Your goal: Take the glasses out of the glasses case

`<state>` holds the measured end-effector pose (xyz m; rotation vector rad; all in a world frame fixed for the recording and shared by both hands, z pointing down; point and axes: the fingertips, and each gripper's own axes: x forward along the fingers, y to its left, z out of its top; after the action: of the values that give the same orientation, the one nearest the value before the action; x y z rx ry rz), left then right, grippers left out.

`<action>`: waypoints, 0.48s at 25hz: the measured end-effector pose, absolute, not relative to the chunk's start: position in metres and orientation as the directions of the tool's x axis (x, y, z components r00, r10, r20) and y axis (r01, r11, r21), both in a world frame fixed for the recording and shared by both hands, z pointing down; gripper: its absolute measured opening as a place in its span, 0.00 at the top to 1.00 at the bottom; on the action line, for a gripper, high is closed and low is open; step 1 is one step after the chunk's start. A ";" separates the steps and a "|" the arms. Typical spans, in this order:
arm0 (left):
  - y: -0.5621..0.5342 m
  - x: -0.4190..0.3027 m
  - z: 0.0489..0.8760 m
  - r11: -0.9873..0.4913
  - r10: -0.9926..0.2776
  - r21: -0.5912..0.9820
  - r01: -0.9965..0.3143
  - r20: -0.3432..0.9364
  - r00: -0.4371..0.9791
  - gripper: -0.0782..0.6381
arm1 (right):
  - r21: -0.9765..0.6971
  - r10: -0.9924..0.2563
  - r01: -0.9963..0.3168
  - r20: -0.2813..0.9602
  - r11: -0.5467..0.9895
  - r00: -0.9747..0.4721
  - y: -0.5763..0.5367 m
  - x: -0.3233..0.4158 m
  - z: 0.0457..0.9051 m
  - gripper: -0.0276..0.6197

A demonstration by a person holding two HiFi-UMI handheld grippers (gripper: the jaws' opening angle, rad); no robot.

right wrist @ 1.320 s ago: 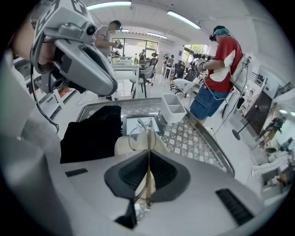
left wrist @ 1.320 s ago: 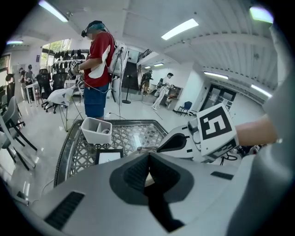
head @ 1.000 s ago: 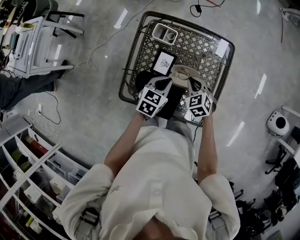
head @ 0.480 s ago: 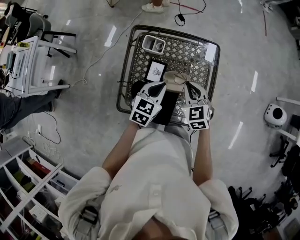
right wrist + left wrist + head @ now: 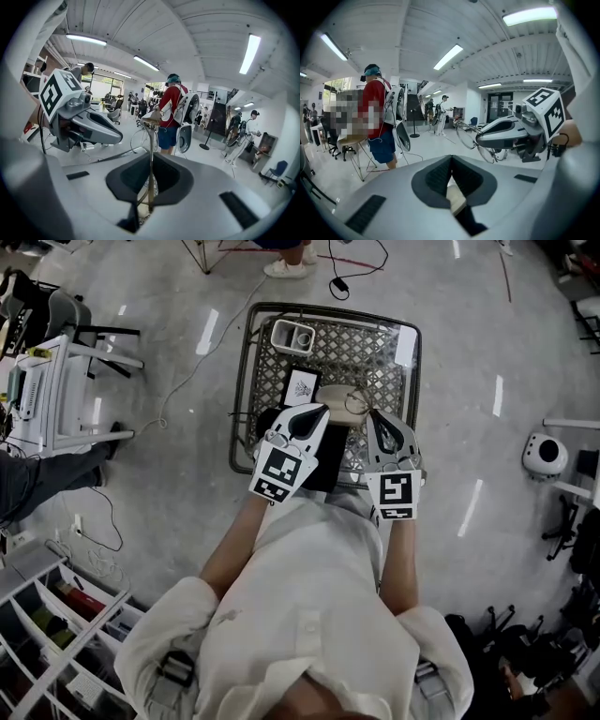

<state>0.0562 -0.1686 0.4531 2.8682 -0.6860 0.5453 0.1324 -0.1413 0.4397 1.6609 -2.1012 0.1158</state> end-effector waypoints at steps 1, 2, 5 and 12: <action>-0.168 0.057 0.447 -0.889 -0.410 0.043 -0.456 0.366 0.835 0.87 | 0.211 -0.907 -0.942 0.388 0.261 -0.164 -0.139 0.132 0.434 0.93; -0.166 0.057 0.441 -0.892 -0.411 0.036 -0.451 0.354 0.840 0.87 | 0.210 -0.913 -0.945 0.376 0.253 -0.161 -0.137 0.132 0.429 0.93; -0.164 0.057 0.423 -0.896 -0.415 0.024 -0.444 0.315 0.854 0.87 | 0.199 -0.928 -0.953 0.341 0.226 -0.149 -0.131 0.131 0.415 0.93; -0.162 0.047 0.386 -0.899 -0.425 0.007 -0.438 0.229 0.876 0.87 | 0.176 -0.962 -0.967 0.237 0.182 -0.138 -0.122 0.124 0.375 0.93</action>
<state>0.0468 -0.1617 0.3860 2.9852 -0.6878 0.3446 0.1240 -0.1217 0.3754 1.8384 -2.1685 0.0276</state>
